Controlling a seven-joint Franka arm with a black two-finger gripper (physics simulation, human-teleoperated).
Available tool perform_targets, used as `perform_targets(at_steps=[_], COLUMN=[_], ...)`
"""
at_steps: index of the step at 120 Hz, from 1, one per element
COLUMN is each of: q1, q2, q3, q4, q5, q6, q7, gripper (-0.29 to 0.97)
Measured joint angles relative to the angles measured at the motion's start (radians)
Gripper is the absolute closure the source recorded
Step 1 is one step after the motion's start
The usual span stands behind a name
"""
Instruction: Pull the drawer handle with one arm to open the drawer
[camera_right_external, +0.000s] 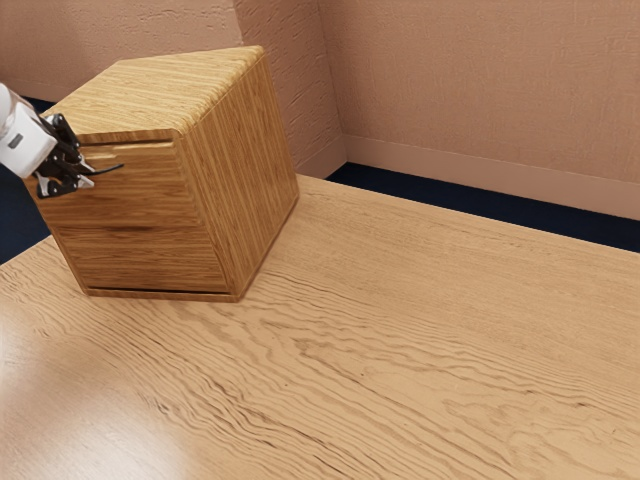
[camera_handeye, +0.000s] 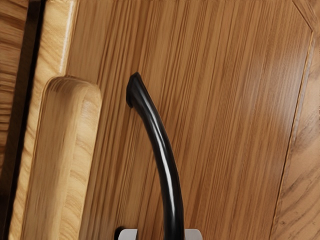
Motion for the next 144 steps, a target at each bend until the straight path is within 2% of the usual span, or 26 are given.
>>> perform_targets(at_steps=[35,56,103,144], q1=[0.0,0.0,0.0,0.0], q2=[-0.015,-0.078,-0.128,-0.203], q3=[-0.003,-0.01,-0.015,-0.026], q4=[-0.008,-0.034,-0.072,-0.121], q5=[0.001,0.003,0.007,0.063], q6=[-0.007,-0.018,-0.047,-0.064], q7=[0.002,0.004,0.005,-0.008], gripper=[0.67,0.68,0.67,0.67])
